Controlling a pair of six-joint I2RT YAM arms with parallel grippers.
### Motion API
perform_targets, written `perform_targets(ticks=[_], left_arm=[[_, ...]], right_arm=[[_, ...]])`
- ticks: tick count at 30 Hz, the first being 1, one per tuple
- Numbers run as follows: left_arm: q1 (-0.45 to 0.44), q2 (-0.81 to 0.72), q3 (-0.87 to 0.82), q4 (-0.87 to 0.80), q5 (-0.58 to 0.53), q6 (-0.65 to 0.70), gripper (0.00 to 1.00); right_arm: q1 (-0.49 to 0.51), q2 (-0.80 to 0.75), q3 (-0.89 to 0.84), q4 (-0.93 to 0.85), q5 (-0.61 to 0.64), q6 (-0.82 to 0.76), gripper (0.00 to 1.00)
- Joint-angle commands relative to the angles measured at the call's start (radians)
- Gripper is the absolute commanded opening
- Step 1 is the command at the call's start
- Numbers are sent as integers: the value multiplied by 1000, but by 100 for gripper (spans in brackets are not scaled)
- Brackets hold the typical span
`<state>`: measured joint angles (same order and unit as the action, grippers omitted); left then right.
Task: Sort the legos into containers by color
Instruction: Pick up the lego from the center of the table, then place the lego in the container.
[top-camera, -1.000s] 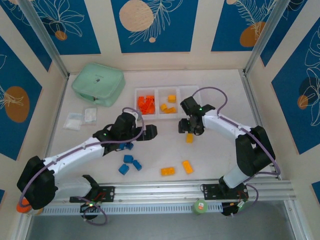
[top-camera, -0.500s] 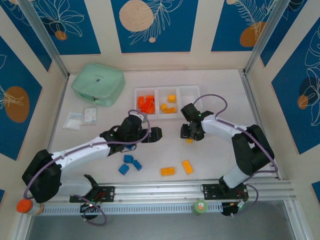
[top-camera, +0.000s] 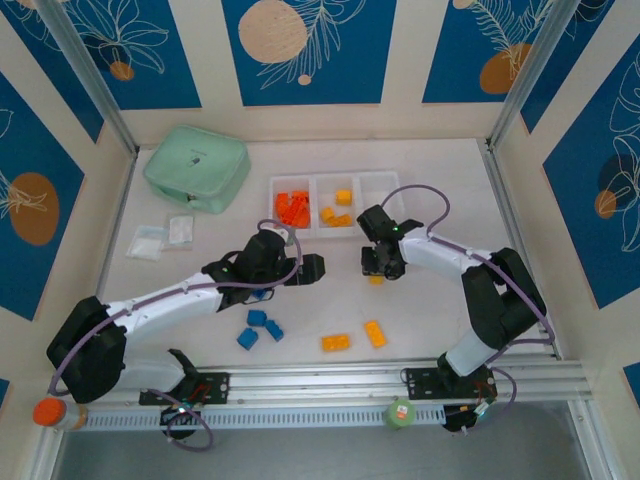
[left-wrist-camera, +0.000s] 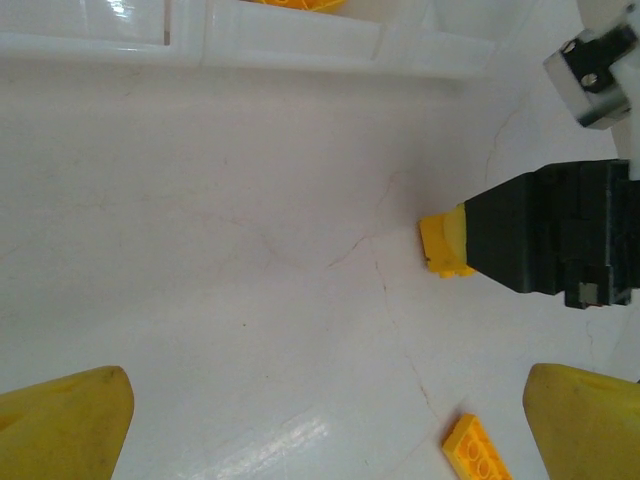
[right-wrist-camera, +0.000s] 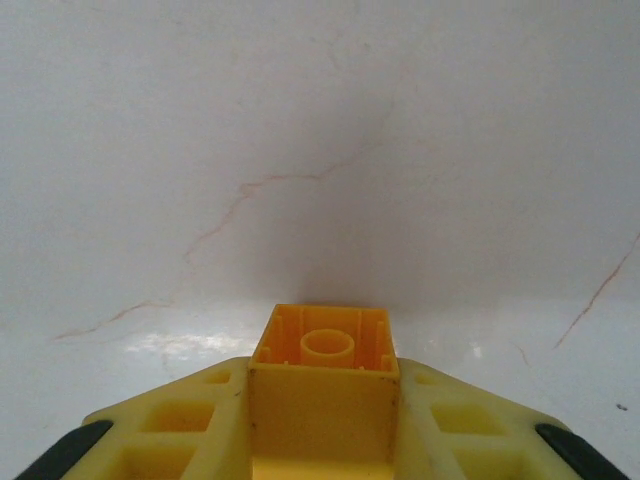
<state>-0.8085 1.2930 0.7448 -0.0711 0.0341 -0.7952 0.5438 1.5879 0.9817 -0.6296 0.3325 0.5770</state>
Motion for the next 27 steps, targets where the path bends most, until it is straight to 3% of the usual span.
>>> perform_targets(ticks=[1, 8, 17, 27], left_arm=[[-4, -24, 29, -43, -39, 27, 99], [58, -69, 42, -111, -48, 53, 99], [167, -101, 71, -167, -6, 101, 99], [247, -79, 94, -165, 42, 123, 99]], right_arm=[[16, -56, 81, -50, 13, -26, 33], [18, 47, 314, -42, -11, -77, 33], [4, 349, 718, -51, -11, -135, 33], [-27, 627, 991, -75, 14, -164, 33]])
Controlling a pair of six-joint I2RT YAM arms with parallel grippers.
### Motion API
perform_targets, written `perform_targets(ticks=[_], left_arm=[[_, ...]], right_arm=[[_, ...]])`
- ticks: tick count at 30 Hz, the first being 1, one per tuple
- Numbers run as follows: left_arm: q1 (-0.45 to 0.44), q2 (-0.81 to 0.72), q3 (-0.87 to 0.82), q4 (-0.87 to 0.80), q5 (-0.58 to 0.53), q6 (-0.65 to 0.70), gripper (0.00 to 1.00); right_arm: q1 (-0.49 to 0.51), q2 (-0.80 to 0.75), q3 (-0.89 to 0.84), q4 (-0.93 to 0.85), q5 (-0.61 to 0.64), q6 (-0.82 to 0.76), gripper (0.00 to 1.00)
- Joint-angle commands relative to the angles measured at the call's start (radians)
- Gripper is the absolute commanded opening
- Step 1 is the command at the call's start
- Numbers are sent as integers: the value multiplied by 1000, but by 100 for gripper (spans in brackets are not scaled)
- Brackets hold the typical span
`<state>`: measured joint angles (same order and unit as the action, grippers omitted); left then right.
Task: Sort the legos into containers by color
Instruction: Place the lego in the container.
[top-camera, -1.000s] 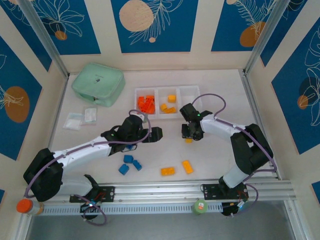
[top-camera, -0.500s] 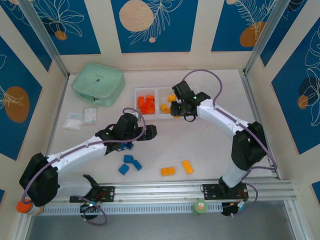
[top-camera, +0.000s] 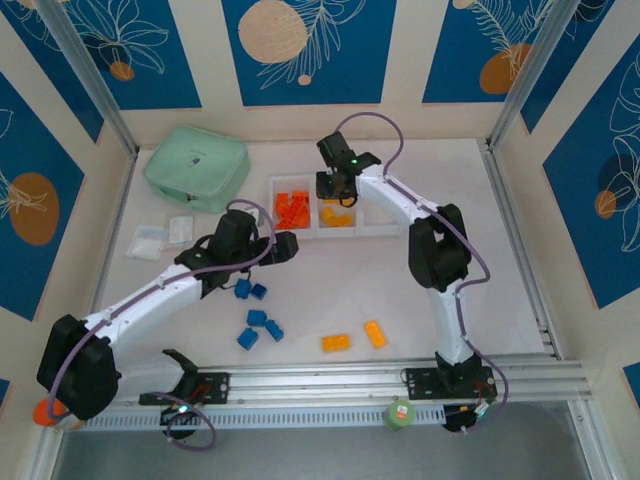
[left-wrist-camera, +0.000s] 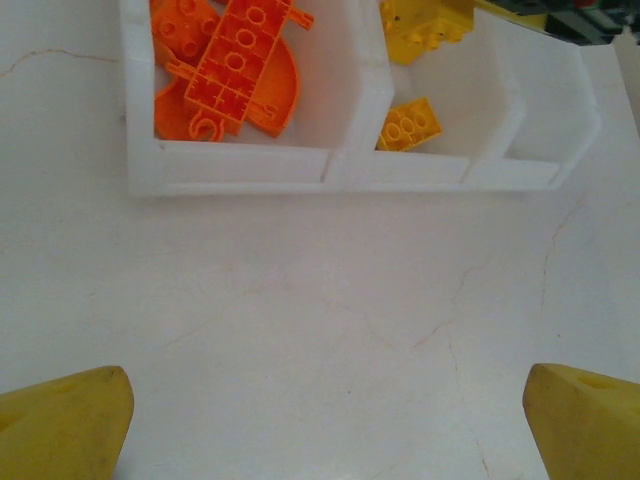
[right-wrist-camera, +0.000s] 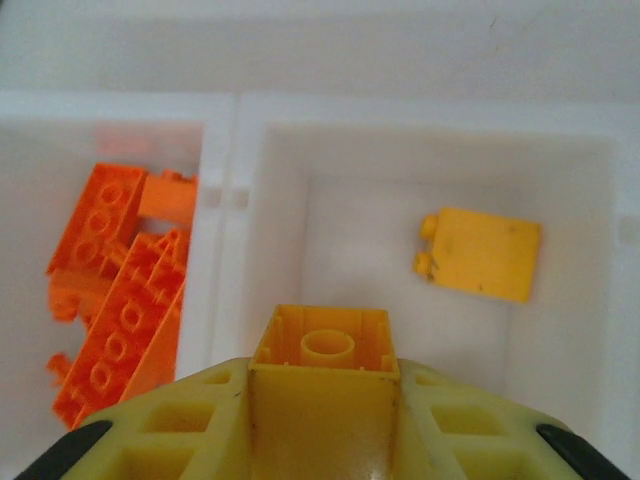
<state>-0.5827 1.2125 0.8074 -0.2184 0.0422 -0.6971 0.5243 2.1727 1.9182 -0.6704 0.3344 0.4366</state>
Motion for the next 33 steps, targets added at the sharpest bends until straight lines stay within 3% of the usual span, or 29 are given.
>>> perform_targets(ticks=[1, 5, 9, 16, 25, 33], left_arm=[[28, 3, 32, -18, 38, 26, 99], [44, 9, 32, -16, 47, 31, 99], [53, 16, 35, -15, 51, 31, 99], [53, 12, 41, -24, 57, 22, 99], [35, -6, 15, -13, 101, 13, 99], [-57, -44, -44, 26, 65, -31, 99]], right_arm=[[-10, 63, 75, -38, 15, -25, 33], [-20, 123, 129, -37, 22, -27, 35], [-26, 162, 181, -60, 6, -18, 46], [-12, 75, 174, -82, -19, -18, 50], [5, -280, -233, 19, -68, -6, 51], [14, -569, -595, -56, -92, -11, 55]])
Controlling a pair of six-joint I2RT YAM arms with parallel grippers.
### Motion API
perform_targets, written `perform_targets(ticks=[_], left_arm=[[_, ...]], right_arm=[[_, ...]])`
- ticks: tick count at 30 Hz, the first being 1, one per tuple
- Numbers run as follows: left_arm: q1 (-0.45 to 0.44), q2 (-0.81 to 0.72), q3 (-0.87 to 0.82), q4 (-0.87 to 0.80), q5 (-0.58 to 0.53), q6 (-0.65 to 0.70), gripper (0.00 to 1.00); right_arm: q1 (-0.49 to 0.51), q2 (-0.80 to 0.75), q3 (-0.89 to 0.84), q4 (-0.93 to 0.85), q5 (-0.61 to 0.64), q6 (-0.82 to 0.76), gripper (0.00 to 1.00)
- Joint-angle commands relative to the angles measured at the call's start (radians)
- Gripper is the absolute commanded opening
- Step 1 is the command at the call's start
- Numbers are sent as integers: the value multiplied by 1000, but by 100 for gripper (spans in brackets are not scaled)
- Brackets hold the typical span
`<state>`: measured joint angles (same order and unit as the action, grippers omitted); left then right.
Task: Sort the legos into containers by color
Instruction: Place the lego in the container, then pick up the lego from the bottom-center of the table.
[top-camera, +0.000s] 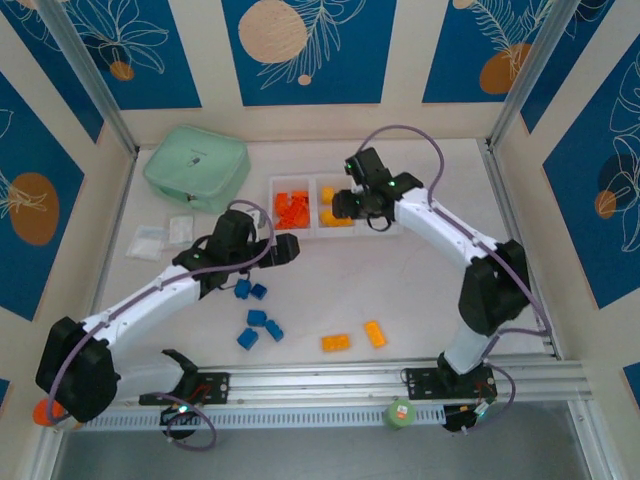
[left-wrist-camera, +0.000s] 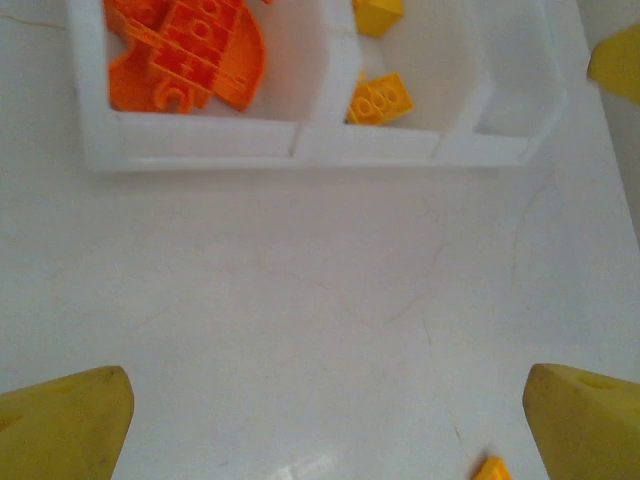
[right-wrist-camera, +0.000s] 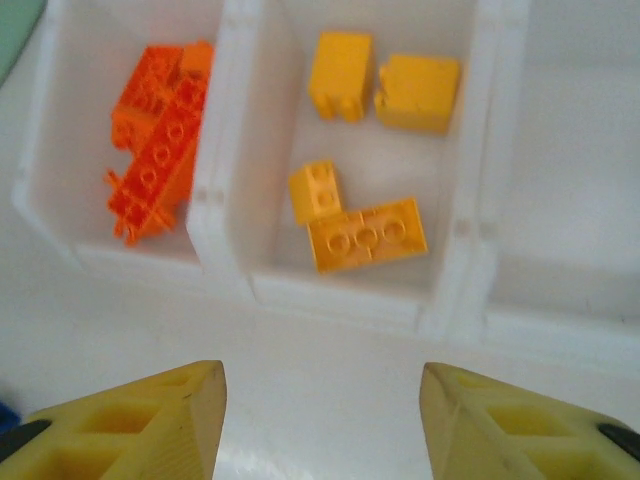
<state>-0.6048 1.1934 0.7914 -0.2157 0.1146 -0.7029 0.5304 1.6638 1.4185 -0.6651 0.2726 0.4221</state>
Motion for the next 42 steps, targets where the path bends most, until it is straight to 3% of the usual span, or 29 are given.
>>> perform_targets(ticks=[1, 12, 19, 27, 32, 42], left_arm=[[-53, -26, -38, 38, -13, -39, 99], [-241, -38, -113, 93, -111, -140, 99], [-300, -65, -151, 72, -138, -175, 99], [-305, -86, -184, 61, -147, -184, 99], [-305, -78, -187, 63, -145, -185, 99], [-306, -74, -185, 59, -153, -180, 99]], right_arm=[[10, -96, -139, -77, -34, 8, 56], [172, -368, -527, -192, -64, 187, 63], [308, -393, -663, -189, -62, 321, 65], [414, -317, -721, -172, -46, 413, 63], [452, -258, -715, -155, -32, 433, 60], [467, -207, -684, -176, 20, 441, 41]])
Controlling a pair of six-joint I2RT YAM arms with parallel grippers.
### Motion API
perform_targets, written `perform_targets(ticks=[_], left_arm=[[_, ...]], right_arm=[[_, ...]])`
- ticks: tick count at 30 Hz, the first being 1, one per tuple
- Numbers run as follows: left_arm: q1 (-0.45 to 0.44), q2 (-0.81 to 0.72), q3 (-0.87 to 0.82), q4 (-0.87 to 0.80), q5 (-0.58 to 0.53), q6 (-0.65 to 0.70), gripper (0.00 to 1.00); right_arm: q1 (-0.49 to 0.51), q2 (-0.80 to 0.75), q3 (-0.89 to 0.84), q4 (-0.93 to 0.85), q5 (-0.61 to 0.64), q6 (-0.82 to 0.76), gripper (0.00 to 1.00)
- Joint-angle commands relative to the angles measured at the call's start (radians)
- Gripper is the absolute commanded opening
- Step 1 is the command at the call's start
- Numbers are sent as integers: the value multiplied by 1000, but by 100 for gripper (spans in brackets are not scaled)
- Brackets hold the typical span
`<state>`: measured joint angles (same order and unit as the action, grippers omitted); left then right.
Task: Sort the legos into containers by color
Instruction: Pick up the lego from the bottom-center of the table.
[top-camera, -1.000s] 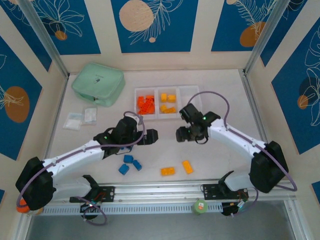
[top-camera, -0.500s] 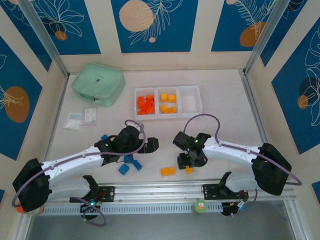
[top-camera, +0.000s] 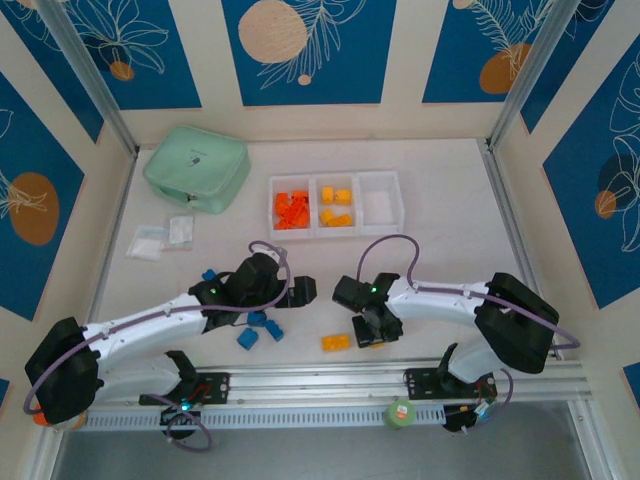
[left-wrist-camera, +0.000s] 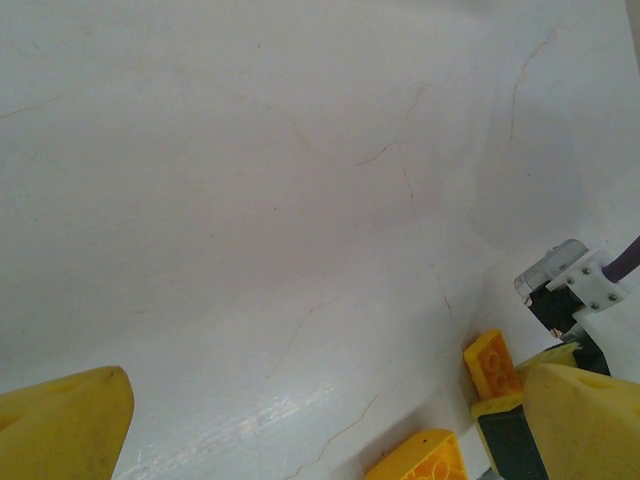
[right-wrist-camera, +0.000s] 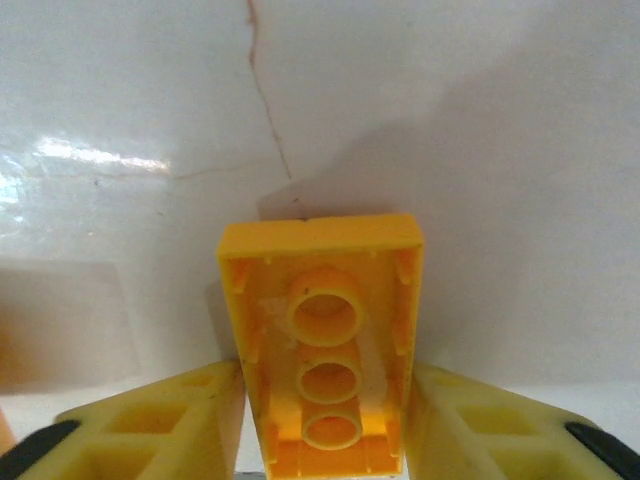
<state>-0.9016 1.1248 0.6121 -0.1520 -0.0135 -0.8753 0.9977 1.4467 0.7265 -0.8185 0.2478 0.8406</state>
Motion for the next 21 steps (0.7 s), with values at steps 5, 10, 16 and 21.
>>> perform_targets(ticks=[5, 10, 16, 21], left_arm=[[-9, -5, -5, 2, -29, -10, 99], [-9, -6, 1, 3, -31, 0, 99], [6, -19, 60, -93, -85, 73, 99], [43, -45, 81, -120, -84, 107, 99]], right_arm=[[-2, -8, 10, -24, 51, 19, 33], [-21, -48, 32, -41, 55, 2, 30], [-101, -116, 108, -53, 45, -81, 29], [-208, -91, 239, -23, 12, -200, 29]])
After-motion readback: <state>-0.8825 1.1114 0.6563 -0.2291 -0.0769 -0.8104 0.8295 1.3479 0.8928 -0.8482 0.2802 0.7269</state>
